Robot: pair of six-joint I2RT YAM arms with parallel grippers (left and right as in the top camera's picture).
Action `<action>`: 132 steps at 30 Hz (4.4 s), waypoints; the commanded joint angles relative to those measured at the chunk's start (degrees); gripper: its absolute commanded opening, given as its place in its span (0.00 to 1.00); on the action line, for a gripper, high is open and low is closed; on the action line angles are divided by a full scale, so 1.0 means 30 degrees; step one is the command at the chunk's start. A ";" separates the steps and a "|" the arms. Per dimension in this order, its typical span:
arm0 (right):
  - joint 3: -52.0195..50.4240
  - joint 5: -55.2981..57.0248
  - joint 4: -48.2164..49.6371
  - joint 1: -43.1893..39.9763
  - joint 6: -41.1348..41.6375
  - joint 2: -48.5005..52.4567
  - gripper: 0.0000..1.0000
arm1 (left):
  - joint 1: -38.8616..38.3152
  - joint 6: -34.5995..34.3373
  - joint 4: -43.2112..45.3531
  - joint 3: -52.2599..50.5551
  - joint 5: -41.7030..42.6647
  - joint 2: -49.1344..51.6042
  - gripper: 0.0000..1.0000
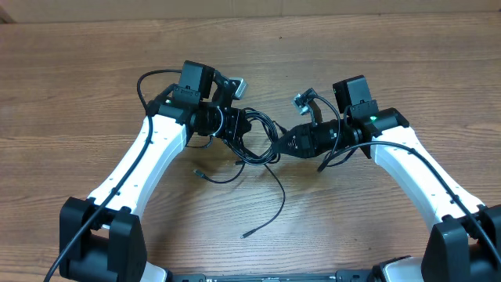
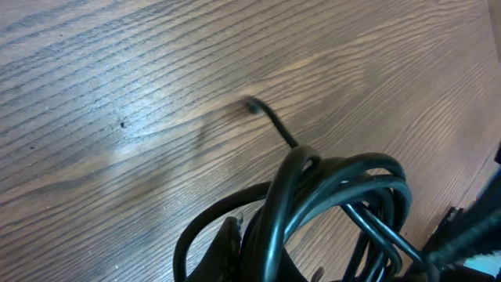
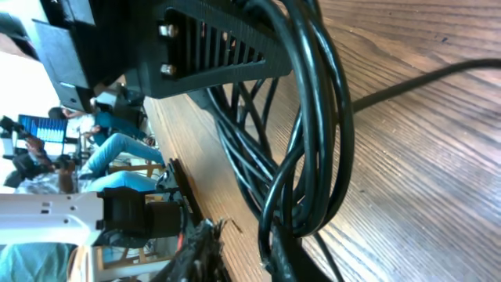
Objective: Untangle cables
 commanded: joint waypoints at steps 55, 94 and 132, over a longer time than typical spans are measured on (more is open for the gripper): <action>0.0452 -0.6980 0.0160 0.0073 -0.4182 -0.3701 0.04 | 0.0211 -1.6160 -0.1035 0.0517 -0.8910 -0.0219 0.05; 0.0444 0.8051 0.3599 0.3228 -0.1887 -0.1457 0.69 | -0.2069 -0.3803 0.0532 0.0510 -0.8779 0.0138 0.04; 0.0444 1.5628 -0.1610 0.3592 0.4648 -0.1443 0.04 | -0.2550 -1.1519 -0.0816 0.0510 -1.4804 0.0138 0.04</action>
